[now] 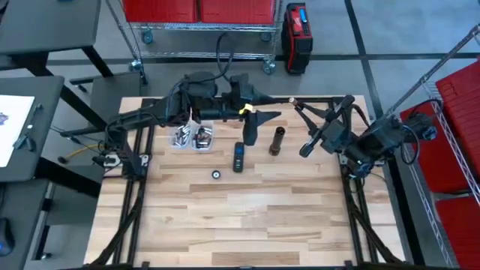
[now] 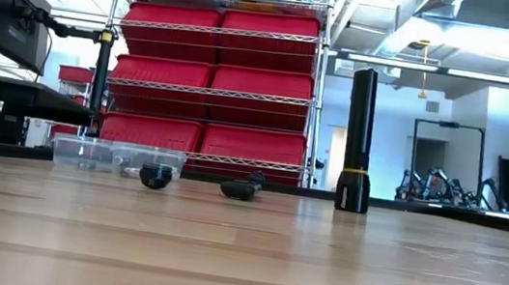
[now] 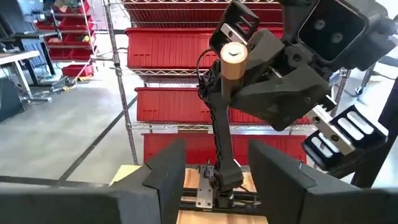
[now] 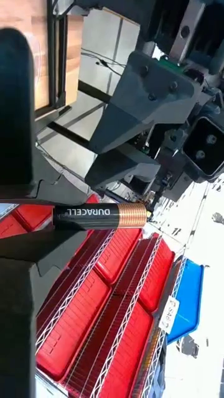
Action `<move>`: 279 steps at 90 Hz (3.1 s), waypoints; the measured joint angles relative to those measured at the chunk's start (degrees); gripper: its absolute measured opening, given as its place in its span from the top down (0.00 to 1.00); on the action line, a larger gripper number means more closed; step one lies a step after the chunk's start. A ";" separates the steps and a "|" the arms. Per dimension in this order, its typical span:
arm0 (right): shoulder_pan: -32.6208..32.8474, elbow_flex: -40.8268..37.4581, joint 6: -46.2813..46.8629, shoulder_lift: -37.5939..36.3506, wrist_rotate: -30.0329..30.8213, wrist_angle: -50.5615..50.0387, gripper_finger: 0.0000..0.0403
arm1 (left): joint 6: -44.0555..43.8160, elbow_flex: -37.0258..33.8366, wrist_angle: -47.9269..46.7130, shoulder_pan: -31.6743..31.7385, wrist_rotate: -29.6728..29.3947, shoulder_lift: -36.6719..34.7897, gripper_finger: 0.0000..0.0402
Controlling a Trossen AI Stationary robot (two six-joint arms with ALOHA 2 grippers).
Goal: Insert battery
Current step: Insert the brown battery into the flashlight battery compartment
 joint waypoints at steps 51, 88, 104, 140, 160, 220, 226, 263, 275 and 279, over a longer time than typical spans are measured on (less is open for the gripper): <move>-1.55 -0.02 4.98 0.00 0.00 -0.63 0.92 | 4.03 0.00 4.77 -2.99 3.37 -1.65 0.62; 0.30 -0.02 25.76 0.02 -7.73 -6.70 0.92 | 21.08 -0.02 4.34 -2.99 3.33 -2.32 0.62; -0.04 -0.02 29.38 0.09 -12.25 -7.15 0.92 | 15.67 -0.02 5.62 -2.99 3.34 -2.25 0.62; -3.63 -0.02 28.70 1.73 -21.18 -4.47 0.92 | 8.77 -0.02 5.95 -2.99 6.59 -2.11 0.62; -5.92 -0.02 28.68 1.71 -26.00 -3.47 0.92 | 8.17 -0.12 6.90 -2.99 8.09 -1.01 0.62; -7.37 -0.02 28.48 1.68 -28.98 -3.20 0.92 | 6.45 -0.04 8.56 -2.36 8.90 -0.56 0.76; -7.37 -0.02 28.48 1.68 -29.28 -3.31 0.92 | 6.53 -0.02 8.34 -2.36 8.91 -0.23 0.77; -7.37 -0.02 28.44 1.68 -29.29 -3.66 0.89 | 5.97 -0.04 8.52 -2.36 8.94 -0.33 0.93; -7.36 -0.02 28.08 1.56 -29.18 -3.31 0.75 | 5.09 -0.04 10.01 -2.36 8.72 -0.33 0.93; -7.17 -0.02 26.84 1.38 -28.43 -2.42 0.70 | 4.61 -0.04 11.89 -2.36 8.63 -0.33 0.93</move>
